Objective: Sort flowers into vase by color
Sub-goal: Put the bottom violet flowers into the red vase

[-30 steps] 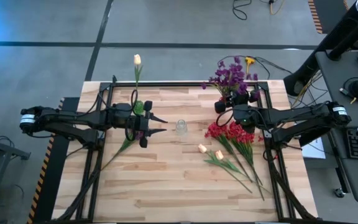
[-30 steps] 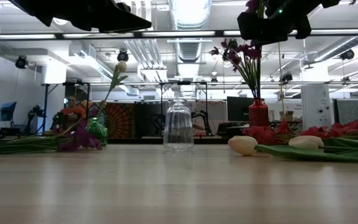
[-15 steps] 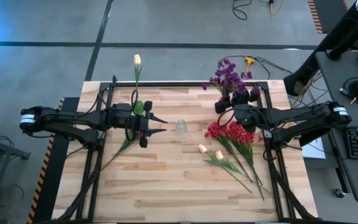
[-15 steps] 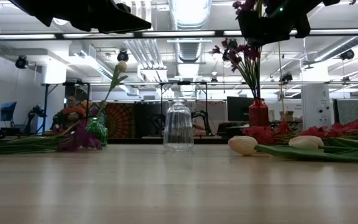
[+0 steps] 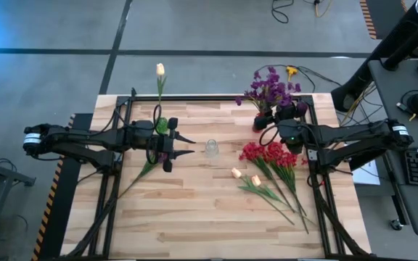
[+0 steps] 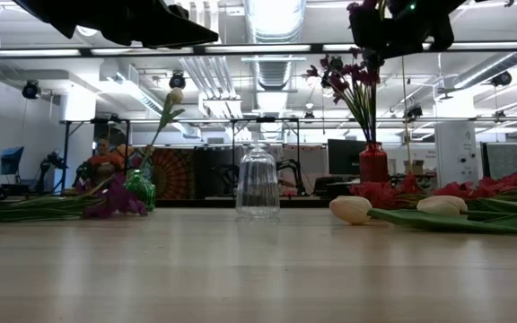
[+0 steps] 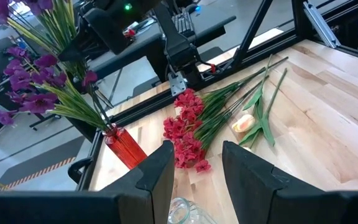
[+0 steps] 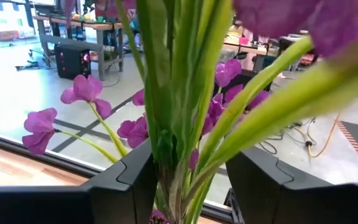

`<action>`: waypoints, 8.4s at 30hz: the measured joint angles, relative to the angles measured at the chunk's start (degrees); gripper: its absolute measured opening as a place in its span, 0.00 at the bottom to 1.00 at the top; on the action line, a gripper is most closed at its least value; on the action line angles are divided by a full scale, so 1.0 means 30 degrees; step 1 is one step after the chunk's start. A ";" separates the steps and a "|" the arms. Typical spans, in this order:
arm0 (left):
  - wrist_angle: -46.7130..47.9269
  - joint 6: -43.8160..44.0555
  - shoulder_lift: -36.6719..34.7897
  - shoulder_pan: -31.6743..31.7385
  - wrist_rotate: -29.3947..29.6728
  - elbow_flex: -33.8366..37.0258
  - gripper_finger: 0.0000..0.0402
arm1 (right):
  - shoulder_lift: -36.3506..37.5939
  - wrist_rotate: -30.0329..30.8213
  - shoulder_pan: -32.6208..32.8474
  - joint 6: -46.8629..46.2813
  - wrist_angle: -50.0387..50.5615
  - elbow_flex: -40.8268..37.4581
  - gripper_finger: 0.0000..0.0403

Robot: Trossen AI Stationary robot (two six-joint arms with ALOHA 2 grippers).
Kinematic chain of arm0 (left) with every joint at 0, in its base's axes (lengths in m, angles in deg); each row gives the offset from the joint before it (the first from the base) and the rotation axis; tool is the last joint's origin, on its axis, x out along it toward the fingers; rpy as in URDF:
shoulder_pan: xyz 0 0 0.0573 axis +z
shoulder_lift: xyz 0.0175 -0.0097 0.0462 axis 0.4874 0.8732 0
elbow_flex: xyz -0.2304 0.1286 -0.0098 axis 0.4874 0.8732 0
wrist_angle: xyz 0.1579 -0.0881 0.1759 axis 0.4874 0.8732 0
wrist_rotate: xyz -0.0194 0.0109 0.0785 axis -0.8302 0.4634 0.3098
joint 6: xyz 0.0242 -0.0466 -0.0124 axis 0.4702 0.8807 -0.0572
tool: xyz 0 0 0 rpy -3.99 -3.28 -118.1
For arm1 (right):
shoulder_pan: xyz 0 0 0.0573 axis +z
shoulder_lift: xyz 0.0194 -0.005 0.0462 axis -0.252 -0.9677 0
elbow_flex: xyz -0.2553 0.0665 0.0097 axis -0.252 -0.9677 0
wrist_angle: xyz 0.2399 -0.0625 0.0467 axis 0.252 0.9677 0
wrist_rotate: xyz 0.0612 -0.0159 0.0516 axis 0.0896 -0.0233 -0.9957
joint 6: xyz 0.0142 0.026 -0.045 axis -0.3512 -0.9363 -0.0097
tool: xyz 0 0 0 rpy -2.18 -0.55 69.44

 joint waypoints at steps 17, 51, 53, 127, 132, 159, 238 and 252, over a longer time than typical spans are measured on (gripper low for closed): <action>0.0015 -0.0007 0.0000 0.0000 -0.0004 0.0000 0.29 | -0.0036 -0.0015 0.0000 -0.0068 0.0174 0.0000 0.23; 0.0117 -0.0005 0.0000 0.0000 -0.0004 0.0000 0.29 | -0.0044 -0.0197 0.0000 -0.0426 0.0189 0.0000 0.07; 0.0109 -0.0007 0.0000 0.0000 -0.0004 -0.0006 0.29 | -0.0044 -0.0197 0.0000 -0.0471 0.0198 0.0000 0.07; 0.0073 -0.0007 0.0000 0.0000 0.0000 -0.0007 0.29 | -0.1348 -0.1072 -0.0007 -0.4226 0.3679 -0.0036 0.07; 0.0073 -0.0007 0.0000 0.0000 -0.0002 -0.0007 0.29 | -0.1348 -0.1072 0.0000 -0.4233 0.3659 -0.0107 0.07; 0.0095 -0.0007 0.0000 0.0000 -0.0001 -0.0007 0.29 | -0.1348 -0.1115 0.0000 -0.5282 0.3352 -0.1421 0.07; 0.0095 -0.0014 0.0000 0.0000 -0.0004 -0.0007 0.29 | -0.1333 -0.1782 -0.0007 -0.7347 0.3351 -0.2878 0.07; 0.0095 -0.0010 0.0000 0.0000 -0.0001 -0.0007 0.29 | -0.1341 -0.3005 -0.0985 -0.7380 0.3453 -0.2893 0.07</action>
